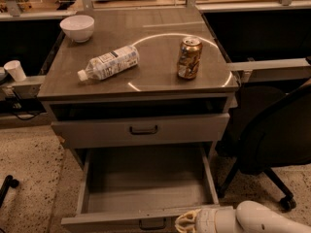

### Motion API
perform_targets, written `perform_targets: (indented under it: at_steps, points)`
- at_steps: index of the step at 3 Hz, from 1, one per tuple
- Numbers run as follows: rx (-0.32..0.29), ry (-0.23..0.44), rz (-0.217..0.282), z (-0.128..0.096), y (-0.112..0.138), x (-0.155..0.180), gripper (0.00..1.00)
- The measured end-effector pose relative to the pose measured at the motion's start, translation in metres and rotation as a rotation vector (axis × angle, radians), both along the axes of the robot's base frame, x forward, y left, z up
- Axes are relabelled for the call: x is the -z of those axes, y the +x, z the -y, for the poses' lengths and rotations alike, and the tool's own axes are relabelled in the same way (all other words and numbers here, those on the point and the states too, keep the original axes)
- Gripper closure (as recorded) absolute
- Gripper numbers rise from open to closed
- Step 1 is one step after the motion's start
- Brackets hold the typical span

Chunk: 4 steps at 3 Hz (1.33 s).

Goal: Close middle drawer

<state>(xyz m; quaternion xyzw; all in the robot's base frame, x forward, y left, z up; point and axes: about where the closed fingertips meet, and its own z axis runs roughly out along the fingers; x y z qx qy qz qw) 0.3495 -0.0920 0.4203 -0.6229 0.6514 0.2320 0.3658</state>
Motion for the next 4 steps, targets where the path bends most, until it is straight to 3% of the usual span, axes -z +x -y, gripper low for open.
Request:
perform_targets:
  at_steps: [1,3,4]
  points:
    - [0.0,0.0,0.0,0.0,0.0,0.0,0.04]
    - [-0.001,0.0,0.0,0.0,0.0,0.0,0.0]
    - [-0.052,0.01,0.003,-0.011,0.009,0.007,0.19]
